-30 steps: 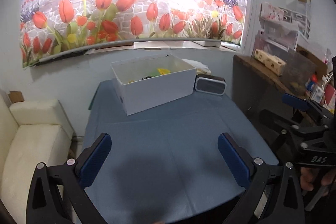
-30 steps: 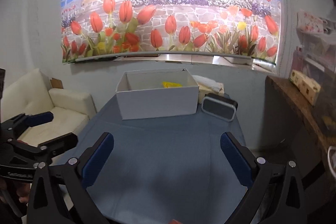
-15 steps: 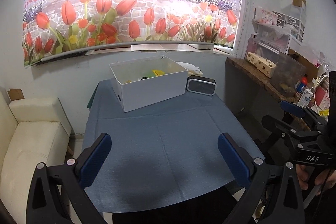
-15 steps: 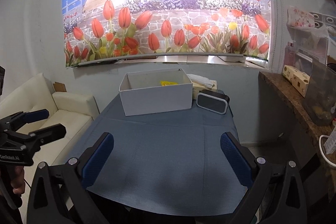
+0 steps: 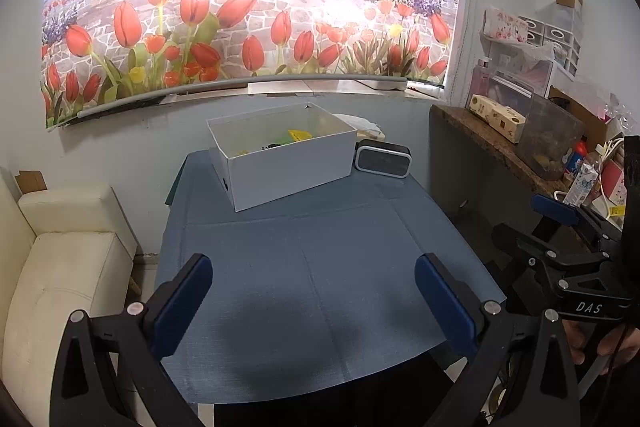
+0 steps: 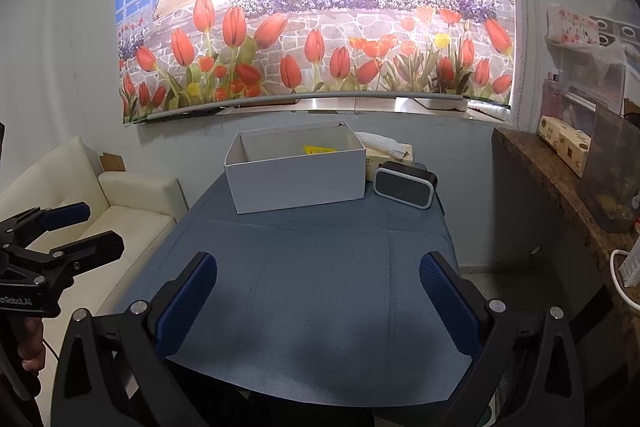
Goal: Organize snacks
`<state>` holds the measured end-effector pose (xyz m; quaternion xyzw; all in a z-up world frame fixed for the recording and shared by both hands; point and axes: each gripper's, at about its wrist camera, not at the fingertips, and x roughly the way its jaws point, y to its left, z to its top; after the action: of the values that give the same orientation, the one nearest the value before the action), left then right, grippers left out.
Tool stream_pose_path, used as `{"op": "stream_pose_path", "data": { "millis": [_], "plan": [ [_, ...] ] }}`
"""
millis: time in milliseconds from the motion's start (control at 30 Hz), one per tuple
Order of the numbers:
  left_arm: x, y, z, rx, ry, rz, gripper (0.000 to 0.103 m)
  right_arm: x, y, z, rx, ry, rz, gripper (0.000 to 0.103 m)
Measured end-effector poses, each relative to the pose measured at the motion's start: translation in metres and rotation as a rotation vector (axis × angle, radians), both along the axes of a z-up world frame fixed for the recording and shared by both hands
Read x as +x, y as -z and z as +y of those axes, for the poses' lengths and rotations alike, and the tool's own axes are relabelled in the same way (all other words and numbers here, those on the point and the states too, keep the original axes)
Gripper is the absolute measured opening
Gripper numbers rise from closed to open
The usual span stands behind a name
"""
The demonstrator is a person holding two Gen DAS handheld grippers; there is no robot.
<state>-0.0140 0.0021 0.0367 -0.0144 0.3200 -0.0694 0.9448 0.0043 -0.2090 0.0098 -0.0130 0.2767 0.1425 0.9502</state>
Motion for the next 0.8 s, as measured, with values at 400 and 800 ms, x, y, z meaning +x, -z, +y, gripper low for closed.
{"op": "stream_pose_path", "data": {
  "millis": [400, 800],
  "plan": [
    [0.0023, 0.0012, -0.0016, 0.008, 0.004, 0.005, 0.103, -0.0001, 0.0003, 0.0012, -0.002, 0.000, -0.001, 0.103],
    [0.0037, 0.0021, -0.0024, 0.019, 0.008, 0.008, 0.103, -0.0015, 0.0004, 0.0000, -0.001, -0.001, -0.003, 0.103]
  ]
}}
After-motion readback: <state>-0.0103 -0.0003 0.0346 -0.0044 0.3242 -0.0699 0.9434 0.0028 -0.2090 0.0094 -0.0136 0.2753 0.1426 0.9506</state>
